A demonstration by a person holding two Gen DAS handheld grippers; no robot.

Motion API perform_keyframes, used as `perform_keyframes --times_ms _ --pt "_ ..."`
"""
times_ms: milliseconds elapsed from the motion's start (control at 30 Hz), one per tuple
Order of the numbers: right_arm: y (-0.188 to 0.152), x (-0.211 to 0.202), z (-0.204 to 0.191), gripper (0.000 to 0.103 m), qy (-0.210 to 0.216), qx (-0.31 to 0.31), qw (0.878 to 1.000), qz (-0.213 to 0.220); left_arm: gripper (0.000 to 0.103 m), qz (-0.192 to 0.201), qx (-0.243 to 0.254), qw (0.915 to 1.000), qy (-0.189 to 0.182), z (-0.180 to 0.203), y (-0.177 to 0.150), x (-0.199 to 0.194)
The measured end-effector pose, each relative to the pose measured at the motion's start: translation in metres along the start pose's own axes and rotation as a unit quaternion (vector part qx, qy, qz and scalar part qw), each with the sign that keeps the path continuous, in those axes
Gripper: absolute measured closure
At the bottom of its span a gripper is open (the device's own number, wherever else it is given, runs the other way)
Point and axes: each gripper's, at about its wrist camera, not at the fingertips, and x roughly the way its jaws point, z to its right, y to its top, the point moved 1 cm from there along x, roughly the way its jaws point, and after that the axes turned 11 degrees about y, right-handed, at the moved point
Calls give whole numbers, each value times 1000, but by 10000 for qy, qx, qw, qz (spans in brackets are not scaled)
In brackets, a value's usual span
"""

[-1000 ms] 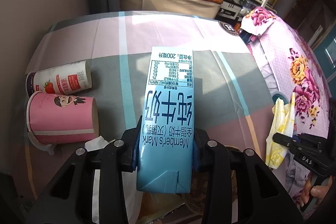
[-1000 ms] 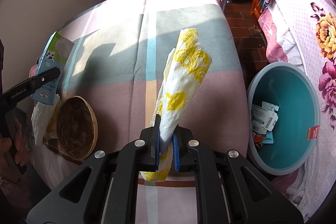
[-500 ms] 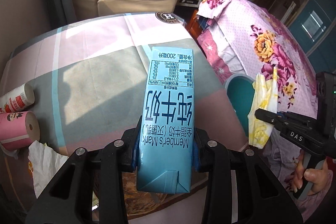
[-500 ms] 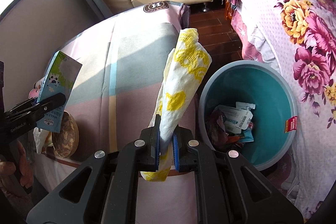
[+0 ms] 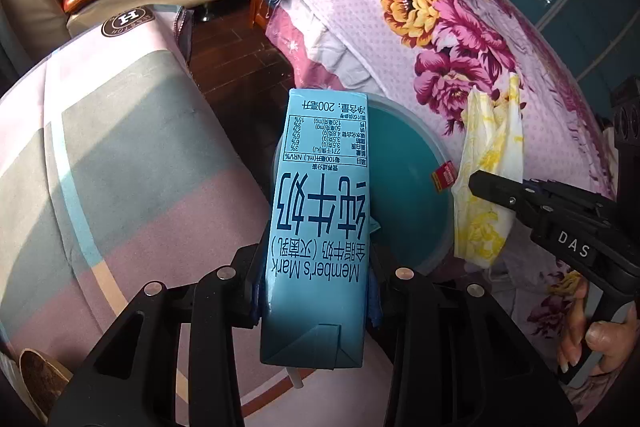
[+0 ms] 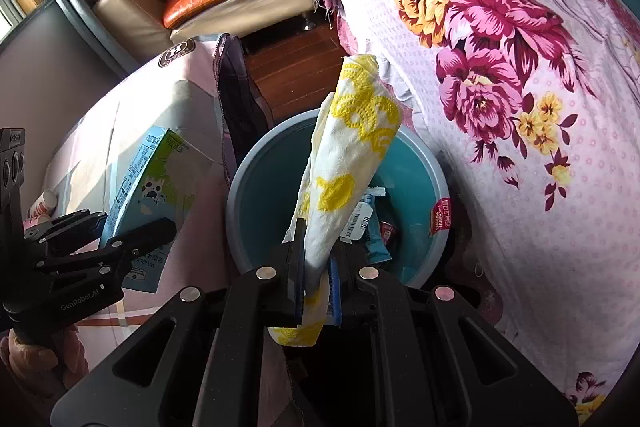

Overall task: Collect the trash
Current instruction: 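Open the left tool over the bin while the right tool carries the packet there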

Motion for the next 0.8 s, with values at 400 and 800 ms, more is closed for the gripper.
perform_keyframes --times_ms 400,800 --pt "1 20 22 93 29 196 9997 -166 65 -290 238 9992 109 25 8 37" --pt "4 25 23 93 -19 199 9995 -238 35 -76 44 9996 255 15 11 30"
